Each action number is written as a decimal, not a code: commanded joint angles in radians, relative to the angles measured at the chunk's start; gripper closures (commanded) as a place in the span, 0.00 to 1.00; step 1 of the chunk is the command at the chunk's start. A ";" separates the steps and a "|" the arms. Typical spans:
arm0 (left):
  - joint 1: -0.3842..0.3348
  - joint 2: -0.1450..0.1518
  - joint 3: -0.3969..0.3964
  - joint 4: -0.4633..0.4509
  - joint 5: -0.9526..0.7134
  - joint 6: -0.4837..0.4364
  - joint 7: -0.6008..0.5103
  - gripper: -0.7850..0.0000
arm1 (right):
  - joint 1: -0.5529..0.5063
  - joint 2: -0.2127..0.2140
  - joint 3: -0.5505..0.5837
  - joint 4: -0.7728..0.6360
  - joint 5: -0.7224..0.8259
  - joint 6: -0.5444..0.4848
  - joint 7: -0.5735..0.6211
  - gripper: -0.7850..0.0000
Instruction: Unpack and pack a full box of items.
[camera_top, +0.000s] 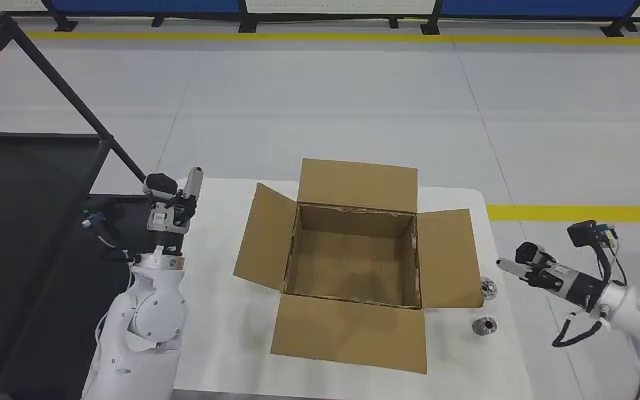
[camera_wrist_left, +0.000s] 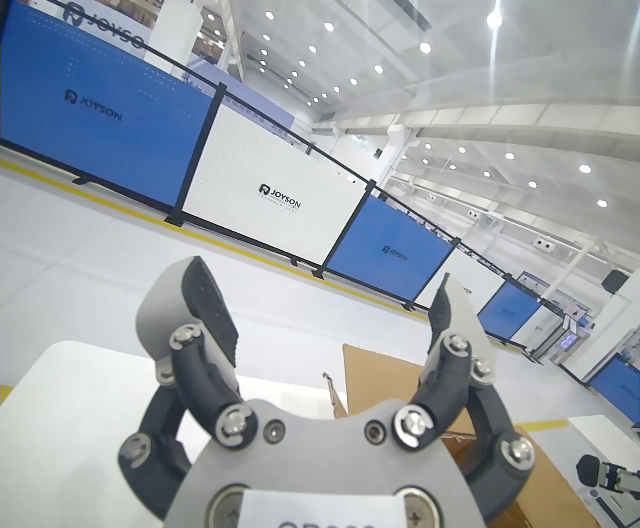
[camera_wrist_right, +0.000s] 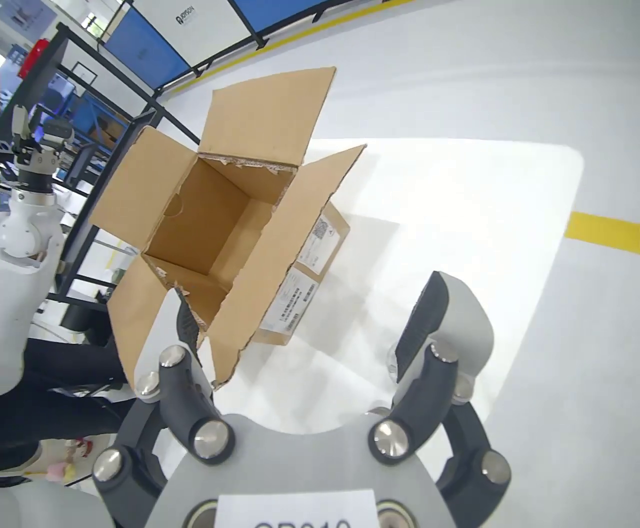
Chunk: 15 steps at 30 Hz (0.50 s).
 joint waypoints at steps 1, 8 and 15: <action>0.009 0.001 -0.006 -0.005 0.000 0.000 0.002 0.00 | 0.066 0.003 -0.038 0.057 0.043 0.064 0.088 0.18; 0.024 0.002 -0.025 -0.024 0.001 0.005 0.011 0.00 | 0.257 -0.005 -0.195 0.217 0.152 0.086 0.275 0.40; 0.023 -0.003 0.038 -0.032 -0.026 -0.043 -0.022 0.00 | 0.369 -0.020 -0.307 0.326 0.170 0.056 0.303 0.88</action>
